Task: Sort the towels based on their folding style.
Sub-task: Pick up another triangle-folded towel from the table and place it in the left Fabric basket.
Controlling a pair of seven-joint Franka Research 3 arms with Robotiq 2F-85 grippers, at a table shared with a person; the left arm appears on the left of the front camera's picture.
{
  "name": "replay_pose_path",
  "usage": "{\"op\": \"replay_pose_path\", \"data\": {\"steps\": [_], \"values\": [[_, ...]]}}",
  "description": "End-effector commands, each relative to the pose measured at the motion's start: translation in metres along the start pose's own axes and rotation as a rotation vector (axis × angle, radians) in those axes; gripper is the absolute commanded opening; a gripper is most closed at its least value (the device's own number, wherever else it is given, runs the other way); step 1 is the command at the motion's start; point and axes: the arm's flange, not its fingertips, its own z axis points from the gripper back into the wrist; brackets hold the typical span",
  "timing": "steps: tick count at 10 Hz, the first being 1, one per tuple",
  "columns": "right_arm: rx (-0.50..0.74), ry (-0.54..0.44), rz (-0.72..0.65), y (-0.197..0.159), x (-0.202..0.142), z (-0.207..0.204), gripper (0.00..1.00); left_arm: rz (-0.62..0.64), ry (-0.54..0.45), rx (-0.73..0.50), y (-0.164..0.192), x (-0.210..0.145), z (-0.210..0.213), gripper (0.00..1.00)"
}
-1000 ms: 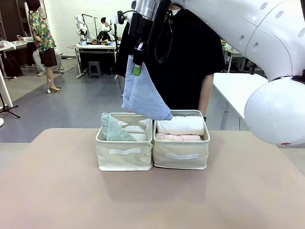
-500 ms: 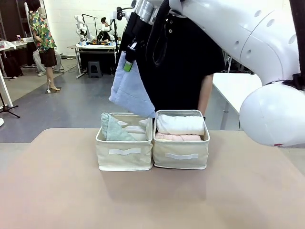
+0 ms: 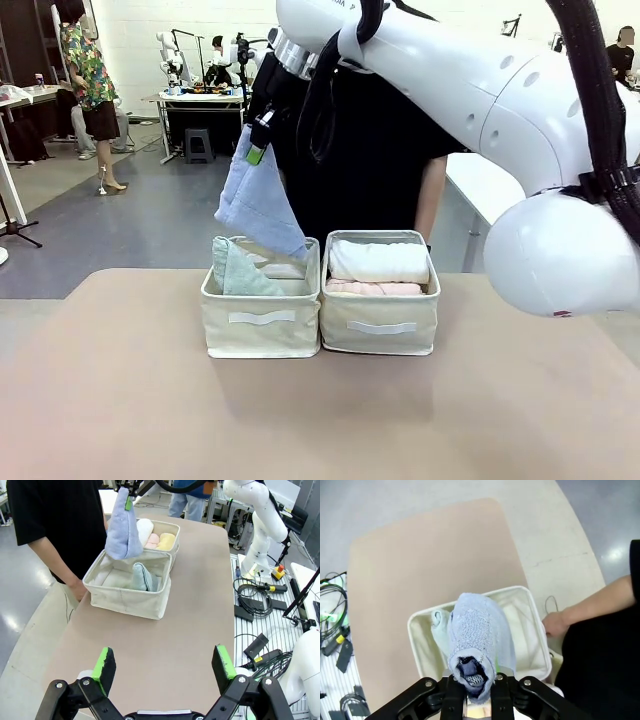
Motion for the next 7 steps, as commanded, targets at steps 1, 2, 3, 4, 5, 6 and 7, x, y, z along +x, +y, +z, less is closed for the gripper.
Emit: {"op": "replay_pose_path", "data": {"steps": [1, 2, 3, 4, 5, 6, 7], "values": [[0.012, -0.032, -0.020, -0.009, 0.009, -0.008, 0.17, 0.004, 0.006, 0.013, -0.003, 0.000, -0.002, 1.00], [0.015, -0.029, -0.029, -0.012, 0.008, -0.013, 0.17, 0.004, 0.006, 0.013, -0.003, 0.000, -0.002, 1.00], [0.019, -0.031, -0.036, -0.016, 0.007, -0.017, 0.17, 0.004, 0.006, 0.013, -0.003, 0.000, -0.002, 1.00], [0.028, -0.027, -0.045, -0.019, 0.005, -0.023, 0.17, 0.004, 0.006, 0.013, -0.003, 0.000, -0.002, 1.00], [0.036, -0.020, -0.052, -0.022, 0.004, -0.028, 0.17, 0.004, 0.006, 0.013, -0.003, 0.000, -0.002, 1.00], [0.038, -0.015, -0.055, -0.023, 0.003, -0.031, 0.17, 0.004, 0.006, 0.013, -0.003, 0.000, -0.002, 1.00], [0.040, -0.006, -0.061, -0.025, 0.002, -0.035, 0.17, 0.004, 0.006, 0.013, -0.003, 0.000, -0.002, 1.00]]}}
